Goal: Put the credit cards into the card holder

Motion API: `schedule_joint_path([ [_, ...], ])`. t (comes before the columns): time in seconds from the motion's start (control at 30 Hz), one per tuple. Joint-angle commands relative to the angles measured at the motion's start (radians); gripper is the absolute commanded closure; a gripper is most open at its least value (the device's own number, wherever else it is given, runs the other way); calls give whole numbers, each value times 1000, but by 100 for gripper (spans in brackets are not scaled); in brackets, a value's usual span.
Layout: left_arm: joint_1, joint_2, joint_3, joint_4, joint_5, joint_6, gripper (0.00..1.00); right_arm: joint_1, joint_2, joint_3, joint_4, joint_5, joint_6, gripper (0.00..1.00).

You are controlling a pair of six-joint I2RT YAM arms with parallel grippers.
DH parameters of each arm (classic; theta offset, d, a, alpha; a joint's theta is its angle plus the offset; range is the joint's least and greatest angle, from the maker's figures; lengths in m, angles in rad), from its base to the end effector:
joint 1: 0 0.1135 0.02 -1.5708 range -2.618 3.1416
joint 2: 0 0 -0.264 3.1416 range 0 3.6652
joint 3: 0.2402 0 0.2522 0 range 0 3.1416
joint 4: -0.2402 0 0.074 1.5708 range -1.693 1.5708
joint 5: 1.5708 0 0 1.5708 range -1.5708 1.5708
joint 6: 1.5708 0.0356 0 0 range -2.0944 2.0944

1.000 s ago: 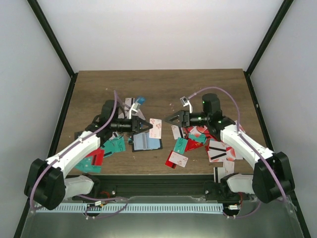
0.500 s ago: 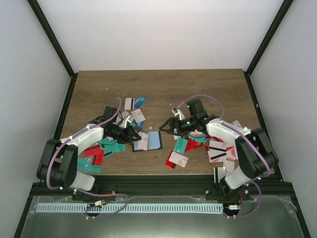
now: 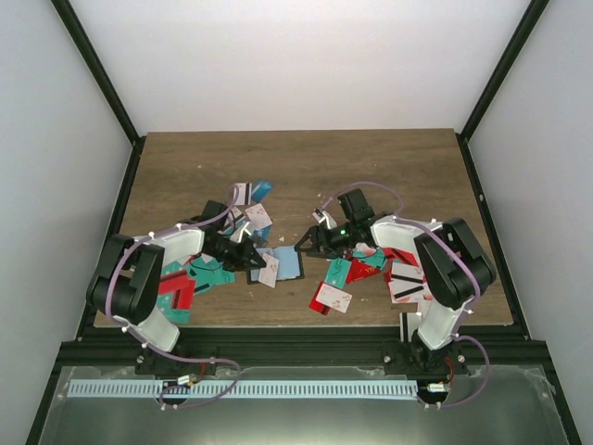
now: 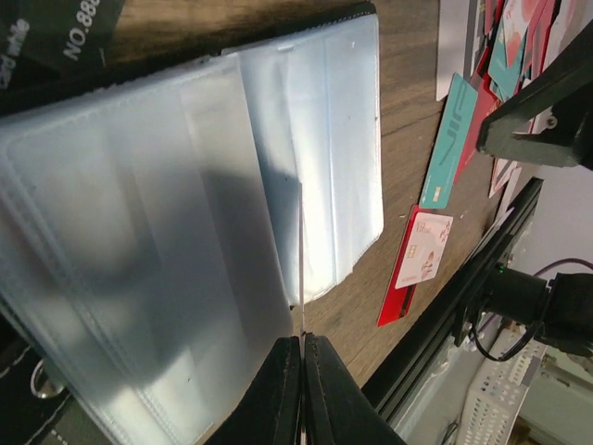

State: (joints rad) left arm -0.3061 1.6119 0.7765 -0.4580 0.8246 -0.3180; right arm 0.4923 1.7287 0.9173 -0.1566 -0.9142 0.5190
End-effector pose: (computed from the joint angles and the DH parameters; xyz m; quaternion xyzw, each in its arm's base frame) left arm 0.2463 -0.1053 0.1415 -0.0500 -0.9077 0.4166 0.0013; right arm 0.2757 0.1799 0.1590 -0.1196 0.8586 0.4977 0.0289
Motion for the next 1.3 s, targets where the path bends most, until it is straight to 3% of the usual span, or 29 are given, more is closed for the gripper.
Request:
schedule_joint_path([
  [0.0, 3, 35, 40, 35, 30, 22, 96, 6, 37, 34, -6, -27, -36, 35],
  [0.93, -15, 186, 126, 64, 37, 35, 96, 10, 187, 62, 16, -76, -45, 41],
  [1.27, -30, 185, 103, 191, 28, -63, 96, 23, 187, 50, 36, -80, -13, 41],
])
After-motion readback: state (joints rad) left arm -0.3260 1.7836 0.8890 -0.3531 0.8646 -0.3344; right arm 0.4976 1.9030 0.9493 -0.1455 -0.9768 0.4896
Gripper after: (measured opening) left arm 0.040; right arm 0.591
